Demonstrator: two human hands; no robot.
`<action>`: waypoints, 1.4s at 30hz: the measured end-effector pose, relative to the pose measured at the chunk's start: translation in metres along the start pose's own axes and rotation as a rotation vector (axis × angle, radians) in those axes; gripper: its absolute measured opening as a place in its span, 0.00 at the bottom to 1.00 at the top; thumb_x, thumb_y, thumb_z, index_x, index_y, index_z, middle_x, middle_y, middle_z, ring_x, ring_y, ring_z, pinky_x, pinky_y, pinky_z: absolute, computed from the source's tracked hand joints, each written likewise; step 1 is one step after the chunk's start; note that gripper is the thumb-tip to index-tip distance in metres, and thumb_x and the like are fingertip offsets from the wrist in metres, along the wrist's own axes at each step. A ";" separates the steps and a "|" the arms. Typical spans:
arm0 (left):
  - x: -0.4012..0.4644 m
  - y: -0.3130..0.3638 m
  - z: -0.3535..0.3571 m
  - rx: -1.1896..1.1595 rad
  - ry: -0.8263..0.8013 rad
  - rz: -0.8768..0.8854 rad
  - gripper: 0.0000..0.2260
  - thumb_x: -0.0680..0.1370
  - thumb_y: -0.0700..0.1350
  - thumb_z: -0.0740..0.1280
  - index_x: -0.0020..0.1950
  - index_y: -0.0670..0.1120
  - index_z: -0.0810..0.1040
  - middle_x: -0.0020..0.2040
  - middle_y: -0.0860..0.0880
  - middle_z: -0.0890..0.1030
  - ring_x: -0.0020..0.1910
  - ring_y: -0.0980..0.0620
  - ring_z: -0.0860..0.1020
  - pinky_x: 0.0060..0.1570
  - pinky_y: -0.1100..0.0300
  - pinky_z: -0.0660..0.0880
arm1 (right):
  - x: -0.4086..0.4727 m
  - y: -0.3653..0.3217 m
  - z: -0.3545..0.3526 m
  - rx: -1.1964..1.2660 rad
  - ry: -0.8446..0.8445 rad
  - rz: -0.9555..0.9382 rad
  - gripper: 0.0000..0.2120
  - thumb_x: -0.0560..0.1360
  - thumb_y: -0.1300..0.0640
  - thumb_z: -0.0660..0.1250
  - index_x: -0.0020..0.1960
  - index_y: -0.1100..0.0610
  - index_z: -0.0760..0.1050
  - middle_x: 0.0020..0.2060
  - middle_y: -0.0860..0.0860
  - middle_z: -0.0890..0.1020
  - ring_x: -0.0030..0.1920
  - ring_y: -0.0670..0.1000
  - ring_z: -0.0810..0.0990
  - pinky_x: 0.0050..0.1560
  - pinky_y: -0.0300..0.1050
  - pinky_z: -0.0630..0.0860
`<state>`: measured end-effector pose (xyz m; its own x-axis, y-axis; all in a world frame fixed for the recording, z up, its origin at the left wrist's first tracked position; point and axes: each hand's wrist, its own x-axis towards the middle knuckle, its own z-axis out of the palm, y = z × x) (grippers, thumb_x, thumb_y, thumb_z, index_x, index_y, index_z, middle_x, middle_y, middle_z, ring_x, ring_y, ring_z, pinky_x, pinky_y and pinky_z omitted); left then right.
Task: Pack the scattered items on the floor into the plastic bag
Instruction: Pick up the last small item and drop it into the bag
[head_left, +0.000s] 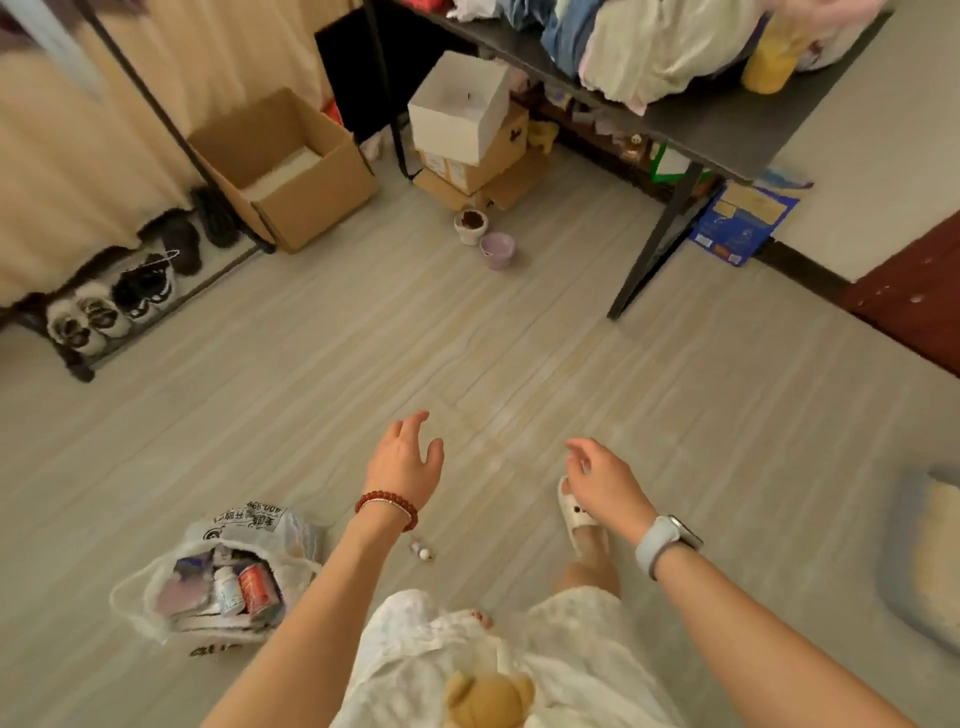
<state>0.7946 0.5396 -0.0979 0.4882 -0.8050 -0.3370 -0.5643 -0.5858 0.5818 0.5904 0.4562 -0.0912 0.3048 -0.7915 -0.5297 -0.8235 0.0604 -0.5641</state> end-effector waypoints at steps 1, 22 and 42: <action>0.009 0.002 0.000 -0.025 0.053 -0.054 0.19 0.78 0.44 0.59 0.68 0.42 0.65 0.65 0.41 0.71 0.64 0.43 0.69 0.62 0.51 0.66 | 0.024 -0.007 -0.009 -0.040 -0.040 -0.057 0.17 0.77 0.59 0.56 0.65 0.61 0.69 0.62 0.59 0.75 0.64 0.57 0.72 0.64 0.48 0.68; 0.000 -0.012 0.048 -0.522 0.667 -1.090 0.18 0.77 0.43 0.61 0.66 0.42 0.68 0.66 0.40 0.70 0.65 0.43 0.68 0.64 0.53 0.65 | 0.198 -0.154 0.054 -0.848 -0.792 -0.772 0.19 0.78 0.57 0.54 0.67 0.59 0.66 0.64 0.59 0.74 0.65 0.57 0.71 0.64 0.48 0.68; 0.125 -0.285 0.250 -1.283 0.814 -1.655 0.16 0.76 0.42 0.61 0.64 0.43 0.69 0.62 0.43 0.73 0.53 0.48 0.74 0.57 0.58 0.68 | 0.350 -0.104 0.427 -1.277 -1.087 -1.040 0.21 0.77 0.58 0.54 0.70 0.55 0.62 0.68 0.55 0.67 0.68 0.55 0.66 0.65 0.47 0.66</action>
<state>0.8502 0.5824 -0.4906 0.2007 0.5728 -0.7947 0.9343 0.1319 0.3311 0.9868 0.4319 -0.4885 0.5189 0.4461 -0.7292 0.1822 -0.8911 -0.4155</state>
